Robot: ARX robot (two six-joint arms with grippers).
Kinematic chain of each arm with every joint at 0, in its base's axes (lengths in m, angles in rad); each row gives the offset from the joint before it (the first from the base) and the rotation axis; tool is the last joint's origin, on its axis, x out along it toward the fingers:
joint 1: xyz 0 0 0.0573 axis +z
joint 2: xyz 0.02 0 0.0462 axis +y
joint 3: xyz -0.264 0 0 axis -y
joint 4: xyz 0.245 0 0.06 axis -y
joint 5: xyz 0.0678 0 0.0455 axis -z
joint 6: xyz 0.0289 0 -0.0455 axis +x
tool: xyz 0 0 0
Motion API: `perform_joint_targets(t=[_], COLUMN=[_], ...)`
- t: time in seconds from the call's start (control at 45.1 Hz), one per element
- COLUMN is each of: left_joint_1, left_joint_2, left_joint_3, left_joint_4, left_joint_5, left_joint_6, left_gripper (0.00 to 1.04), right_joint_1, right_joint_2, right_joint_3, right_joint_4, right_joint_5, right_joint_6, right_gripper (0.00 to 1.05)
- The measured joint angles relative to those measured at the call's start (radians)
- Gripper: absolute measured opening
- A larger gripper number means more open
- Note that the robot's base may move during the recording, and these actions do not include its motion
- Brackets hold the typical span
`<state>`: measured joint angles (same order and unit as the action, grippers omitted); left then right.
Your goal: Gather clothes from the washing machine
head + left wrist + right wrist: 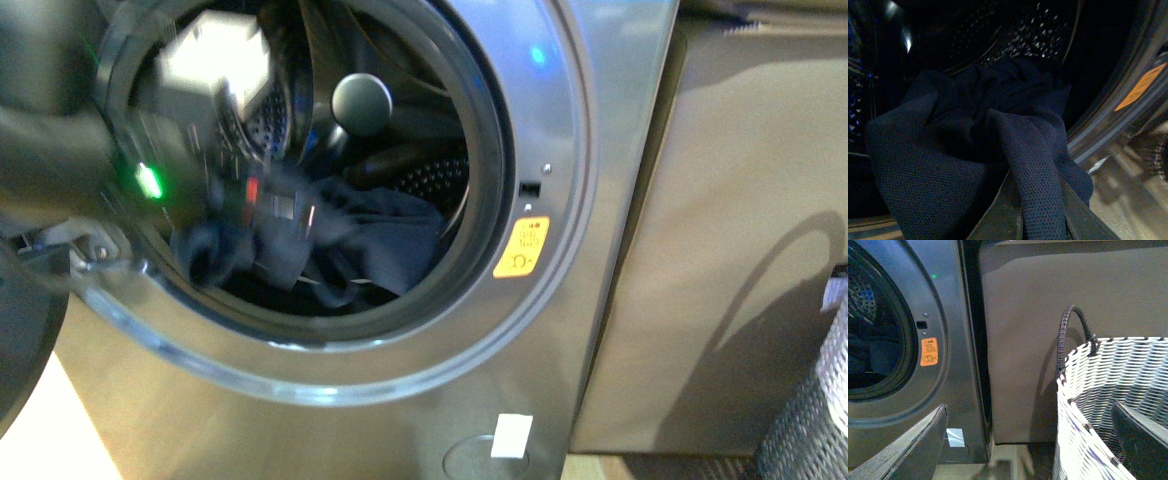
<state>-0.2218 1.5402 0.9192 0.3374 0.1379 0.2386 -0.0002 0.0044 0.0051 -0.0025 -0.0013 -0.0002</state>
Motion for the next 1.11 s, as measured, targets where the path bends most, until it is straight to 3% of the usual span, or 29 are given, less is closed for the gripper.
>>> perform_joint_targets(t=[0.399,0.798,1.108], left_joint_1=[-0.105,-0.245,-0.438], left_joint_2=[-0.228,-0.269,-0.192], left_joint_3=[0.069,0.463,0.736], left_joint_4=[-0.132,-0.280,-0.405], left_joint_5=[0.040,0.000,-0.059], left_joint_6=[-0.034,-0.081,-0.047], left_gripper=[0.07,0.07,0.07], right_joint_1=[0.000,0.000,0.000], right_joint_2=[0.000,0.000,0.000], right_joint_3=[0.000,0.000,0.000], right_joint_4=[0.000,0.000,0.000], right_joint_5=[0.000,0.000,0.000], right_joint_6=[0.000,0.000,0.000], right_gripper=[0.97,0.97,0.97])
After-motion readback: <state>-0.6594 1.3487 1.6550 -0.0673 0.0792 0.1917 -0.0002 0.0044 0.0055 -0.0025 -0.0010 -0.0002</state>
